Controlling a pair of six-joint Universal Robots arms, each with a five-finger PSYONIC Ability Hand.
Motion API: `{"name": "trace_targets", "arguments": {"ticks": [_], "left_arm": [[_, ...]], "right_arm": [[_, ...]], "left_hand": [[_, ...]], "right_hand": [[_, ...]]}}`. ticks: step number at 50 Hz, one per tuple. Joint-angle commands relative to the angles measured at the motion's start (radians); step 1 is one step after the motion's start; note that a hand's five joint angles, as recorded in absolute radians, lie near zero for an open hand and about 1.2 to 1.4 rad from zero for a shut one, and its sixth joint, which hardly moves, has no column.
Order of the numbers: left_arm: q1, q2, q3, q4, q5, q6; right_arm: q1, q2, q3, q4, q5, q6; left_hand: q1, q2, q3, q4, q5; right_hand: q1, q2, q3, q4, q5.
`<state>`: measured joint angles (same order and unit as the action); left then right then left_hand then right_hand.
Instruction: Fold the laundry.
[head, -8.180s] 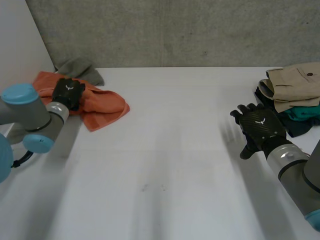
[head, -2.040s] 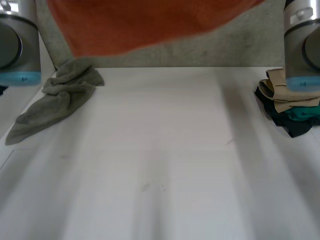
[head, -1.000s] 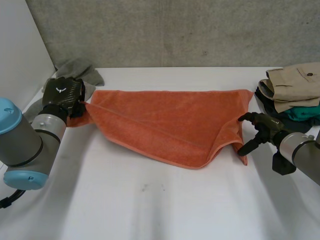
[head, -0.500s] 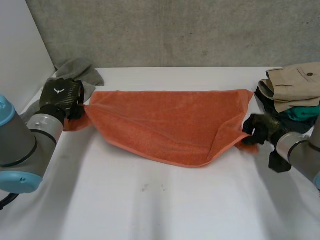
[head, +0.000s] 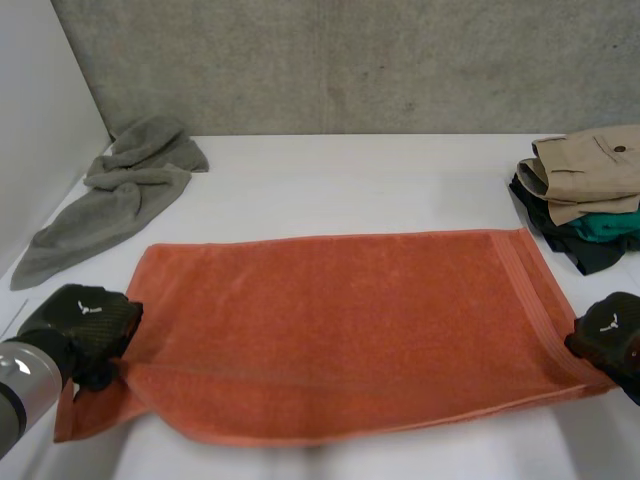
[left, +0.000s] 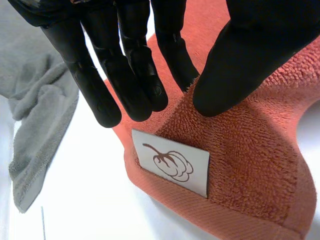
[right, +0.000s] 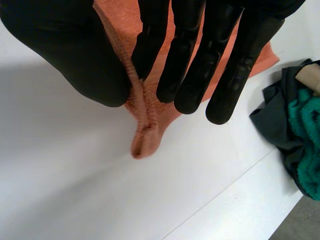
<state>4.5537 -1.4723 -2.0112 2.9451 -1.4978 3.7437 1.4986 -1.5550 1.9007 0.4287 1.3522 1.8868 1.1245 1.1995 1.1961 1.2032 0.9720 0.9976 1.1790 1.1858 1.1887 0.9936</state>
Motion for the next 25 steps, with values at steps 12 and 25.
{"name": "trace_targets", "arguments": {"ticks": [12, 25], "left_arm": [[-0.036, -0.347, 0.244, 0.353, -0.007, -0.102], [-0.119, -0.729, 0.615, 0.453, -0.177, -0.154]], "right_arm": [[0.203, 0.380, -0.305, -0.408, 0.136, 0.219], [0.292, 0.795, -0.745, -0.619, 0.211, 0.219]], "left_hand": [[0.272, 0.197, 0.200, 0.193, 0.250], [0.272, 0.197, 0.200, 0.193, 0.250]], "right_hand": [[0.399, 0.217, 0.210, 0.208, 0.228], [0.399, 0.217, 0.210, 0.208, 0.228]]}}
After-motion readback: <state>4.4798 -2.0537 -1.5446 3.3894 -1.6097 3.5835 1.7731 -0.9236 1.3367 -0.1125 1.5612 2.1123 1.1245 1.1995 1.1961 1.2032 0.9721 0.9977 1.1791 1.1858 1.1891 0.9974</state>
